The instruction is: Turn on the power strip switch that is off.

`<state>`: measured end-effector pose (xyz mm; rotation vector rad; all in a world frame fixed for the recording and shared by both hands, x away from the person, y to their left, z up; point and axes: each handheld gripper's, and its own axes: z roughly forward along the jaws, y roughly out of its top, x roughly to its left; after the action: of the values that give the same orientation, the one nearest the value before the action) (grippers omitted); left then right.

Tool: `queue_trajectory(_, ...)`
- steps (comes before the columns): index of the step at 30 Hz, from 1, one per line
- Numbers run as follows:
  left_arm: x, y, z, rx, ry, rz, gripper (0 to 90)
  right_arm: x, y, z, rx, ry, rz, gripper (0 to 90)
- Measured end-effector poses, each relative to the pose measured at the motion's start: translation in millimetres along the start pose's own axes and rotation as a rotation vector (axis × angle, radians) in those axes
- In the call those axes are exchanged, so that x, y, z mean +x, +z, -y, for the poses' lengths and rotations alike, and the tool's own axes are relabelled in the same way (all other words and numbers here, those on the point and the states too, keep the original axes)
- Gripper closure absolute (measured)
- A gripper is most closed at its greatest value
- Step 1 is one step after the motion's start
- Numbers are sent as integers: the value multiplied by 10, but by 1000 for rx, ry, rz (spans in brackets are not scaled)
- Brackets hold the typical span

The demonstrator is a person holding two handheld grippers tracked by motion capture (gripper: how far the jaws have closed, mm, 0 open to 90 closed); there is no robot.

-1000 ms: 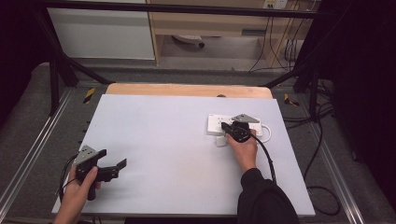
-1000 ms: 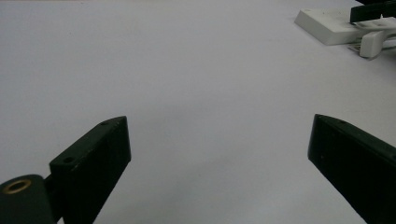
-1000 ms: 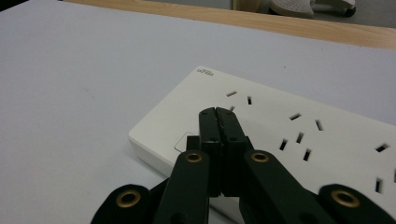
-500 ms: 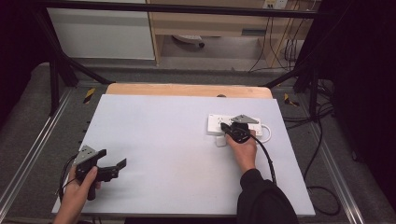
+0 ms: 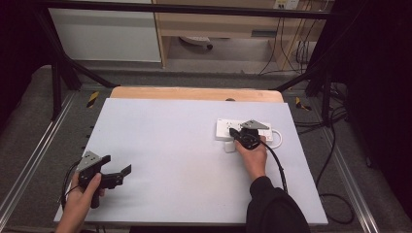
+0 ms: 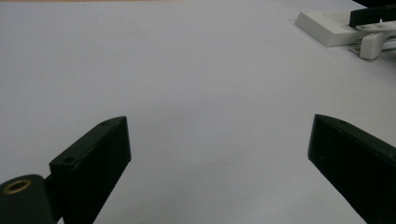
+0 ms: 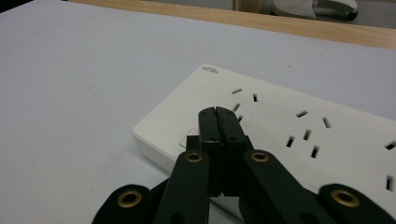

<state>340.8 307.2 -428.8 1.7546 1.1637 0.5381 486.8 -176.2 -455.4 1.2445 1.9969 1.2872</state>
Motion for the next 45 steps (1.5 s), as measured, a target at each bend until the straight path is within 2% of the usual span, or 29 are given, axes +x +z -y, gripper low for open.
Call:
queue_trajectory(22,0,-5,0,-2,-2,0,59,6,18,16,-14,5,-7,900)
queue_trajectory(30,3,-15,-2,-2,-1,1,59,12,12,18,-11,13,-3,900)
queue_trajectory(33,3,-16,-2,-6,-2,-1,59,15,1,28,-14,33,-5,900)
queue_trajectory(38,0,-17,-2,-5,-3,0,59,11,6,15,-5,46,10,900)
queue_trajectory(40,4,-21,-3,-8,-4,-2,59,-12,-9,20,0,46,36,900)
queue_trajectory(41,7,-21,-3,-7,-3,-3,59,-32,-20,28,-3,66,35,900)
queue_trajectory(45,4,-14,-3,-4,-3,1,59,-39,-41,10,18,47,25,900)
